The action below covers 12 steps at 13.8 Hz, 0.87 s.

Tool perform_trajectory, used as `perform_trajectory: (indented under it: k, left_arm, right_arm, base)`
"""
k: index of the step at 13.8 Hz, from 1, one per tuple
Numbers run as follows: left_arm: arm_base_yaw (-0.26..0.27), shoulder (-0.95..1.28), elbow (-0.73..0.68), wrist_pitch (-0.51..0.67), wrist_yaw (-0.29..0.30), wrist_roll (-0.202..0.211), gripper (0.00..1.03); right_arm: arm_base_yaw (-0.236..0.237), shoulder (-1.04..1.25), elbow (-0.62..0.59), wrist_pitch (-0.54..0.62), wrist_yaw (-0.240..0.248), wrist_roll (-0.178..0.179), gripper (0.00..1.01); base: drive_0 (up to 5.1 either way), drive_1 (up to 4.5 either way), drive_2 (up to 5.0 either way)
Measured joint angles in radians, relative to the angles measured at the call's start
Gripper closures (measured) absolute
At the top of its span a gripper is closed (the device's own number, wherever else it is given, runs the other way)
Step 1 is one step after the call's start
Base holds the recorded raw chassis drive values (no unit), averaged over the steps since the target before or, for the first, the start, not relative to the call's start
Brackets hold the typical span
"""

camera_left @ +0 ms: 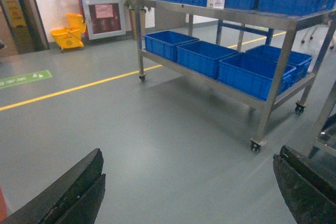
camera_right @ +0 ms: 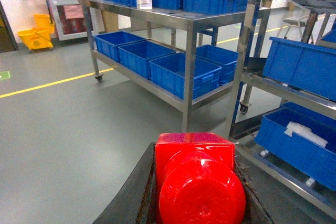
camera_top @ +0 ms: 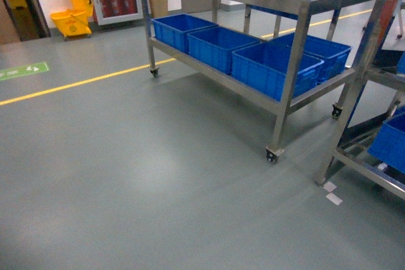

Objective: Pick red block from blue box to shelf

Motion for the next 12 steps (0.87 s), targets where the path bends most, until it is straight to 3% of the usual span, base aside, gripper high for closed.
perform_trajectory:
  k: [12]
  left_arm:
    - [0.000, 0.000, 0.000, 0.000, 0.000, 0.000, 0.05]
  right_arm:
    - [0.000, 0.000, 0.000, 0.000, 0.000, 0.000, 0.73]
  base:
    - [-1.3, -1.31, -1.3]
